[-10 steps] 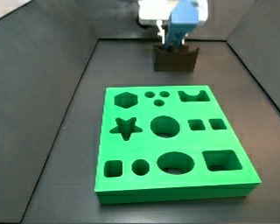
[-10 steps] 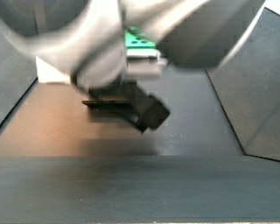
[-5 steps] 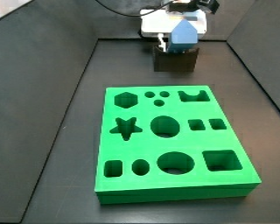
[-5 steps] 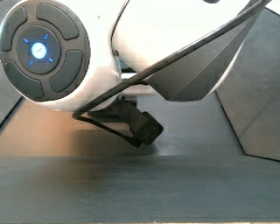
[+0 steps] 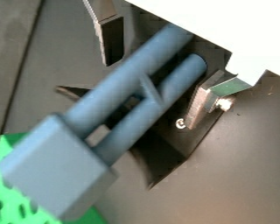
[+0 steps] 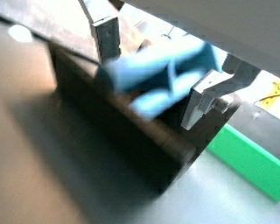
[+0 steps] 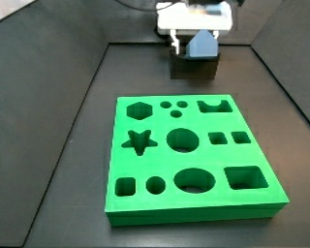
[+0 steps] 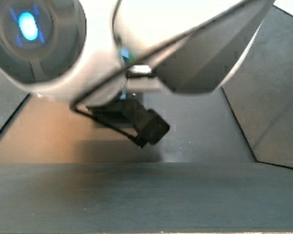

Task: Pick up the 3 prong object. Move up. Place the 3 prong object on the fixture. Regrasp the 3 prong object. Move to above the board. Insert the 3 prong object.
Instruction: Regrasp the 3 prong object.

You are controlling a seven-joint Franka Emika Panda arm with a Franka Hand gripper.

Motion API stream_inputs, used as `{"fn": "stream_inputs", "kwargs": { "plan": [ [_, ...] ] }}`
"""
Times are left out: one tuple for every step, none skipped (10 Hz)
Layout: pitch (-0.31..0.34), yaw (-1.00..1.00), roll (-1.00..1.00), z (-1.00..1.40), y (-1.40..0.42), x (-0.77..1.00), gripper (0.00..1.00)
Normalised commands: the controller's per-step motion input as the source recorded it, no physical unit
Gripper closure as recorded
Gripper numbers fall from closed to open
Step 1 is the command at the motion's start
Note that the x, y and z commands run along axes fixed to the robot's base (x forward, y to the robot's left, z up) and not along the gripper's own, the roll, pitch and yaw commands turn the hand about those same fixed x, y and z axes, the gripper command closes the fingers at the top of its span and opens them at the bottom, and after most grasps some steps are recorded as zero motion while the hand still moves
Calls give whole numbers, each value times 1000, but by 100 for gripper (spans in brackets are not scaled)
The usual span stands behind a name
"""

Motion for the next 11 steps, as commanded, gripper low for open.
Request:
{"fn": "stream_inputs", "kwargs": {
  "plan": [
    [-9,82,16,1000,-5,-44,0],
    [6,79,15,1000,-3,-48,0],
    [46,65,10,836,4,-40,0],
    [60,56,12,709,7,-35,0],
    [84,34,15,457,6,-30,0],
    [93,23,17,330,8,-29,0],
    [79,15,1000,985,-1000,-1,0],
    [77,13,1000,930,-1000,2,0],
    [69,12,1000,914,-1000,-21,0],
    [63,11,1000,897,-1000,-38,0],
    [56,9,1000,827,-1000,-51,0]
  ]
}}
